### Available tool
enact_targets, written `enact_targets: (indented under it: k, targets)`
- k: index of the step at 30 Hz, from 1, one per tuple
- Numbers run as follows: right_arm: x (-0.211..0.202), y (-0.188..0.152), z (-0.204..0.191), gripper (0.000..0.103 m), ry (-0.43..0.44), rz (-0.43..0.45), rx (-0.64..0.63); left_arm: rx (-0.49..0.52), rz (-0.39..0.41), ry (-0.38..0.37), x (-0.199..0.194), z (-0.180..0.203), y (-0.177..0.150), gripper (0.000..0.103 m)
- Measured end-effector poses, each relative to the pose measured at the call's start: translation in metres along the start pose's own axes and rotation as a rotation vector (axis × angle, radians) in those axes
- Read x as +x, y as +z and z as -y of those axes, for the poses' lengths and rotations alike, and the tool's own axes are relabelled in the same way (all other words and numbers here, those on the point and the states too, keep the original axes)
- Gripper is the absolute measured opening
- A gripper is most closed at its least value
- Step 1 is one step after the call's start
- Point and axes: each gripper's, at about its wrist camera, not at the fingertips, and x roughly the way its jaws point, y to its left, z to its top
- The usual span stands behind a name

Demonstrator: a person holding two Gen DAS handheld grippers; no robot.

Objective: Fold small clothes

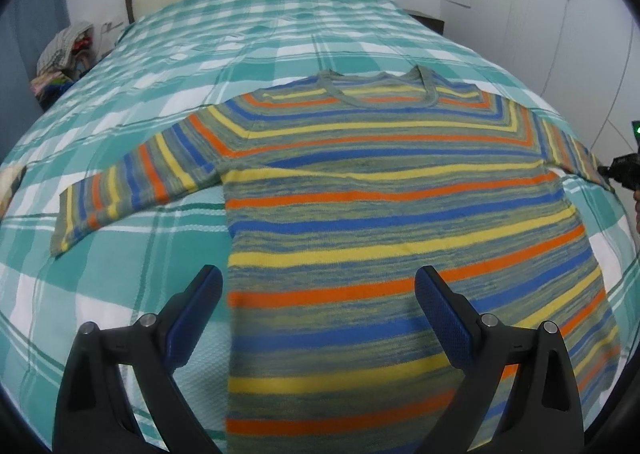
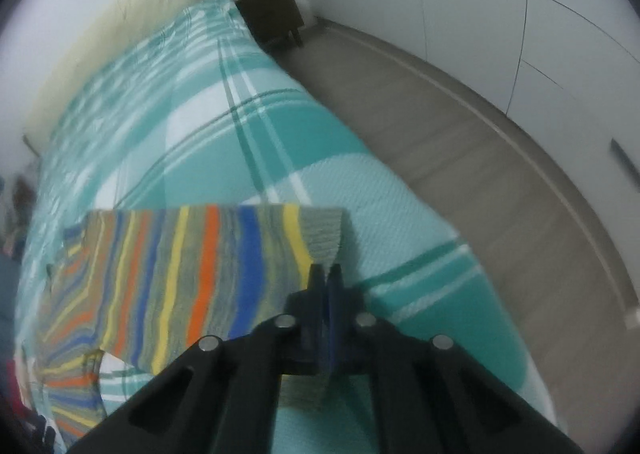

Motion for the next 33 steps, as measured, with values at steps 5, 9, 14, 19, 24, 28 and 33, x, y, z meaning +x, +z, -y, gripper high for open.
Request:
enact_targets:
  k: [5,9,14,19,24,28,33]
  targets:
    - [-0.055,0.01,-0.036,0.001,0.081,0.143,-0.074,-0.035,0.025,-0.007,-0.007,-0.01,0.005,0.098]
    - [-0.103,0.019,-0.11,0.001,0.281,0.164,-0.162,-0.055,0.023,-0.003,-0.009,-0.014,0.01,0.098]
    - [-0.118,0.012,-0.243,0.001,0.512,0.082,-0.315,-0.055,0.043,0.015,-0.011,-0.018,0.011,0.098]
    - [-0.082,-0.023,-0.337,0.003,0.614,-0.022,-0.399,-0.055,0.03,0.034,-0.006,-0.022,0.01,0.098]
    - [-0.02,-0.051,-0.366,0.042,0.76,-0.242,-0.318,-0.1,0.018,0.031,-0.002,-0.033,0.013,0.098]
    - [-0.009,-0.053,-0.341,0.053,0.754,-0.241,-0.277,-0.137,0.011,-0.001,-0.003,-0.038,0.014,0.098]
    - [0.034,-0.058,-0.293,0.053,0.597,-0.356,-0.241,-0.112,-0.01,0.004,0.002,-0.031,0.011,0.098]
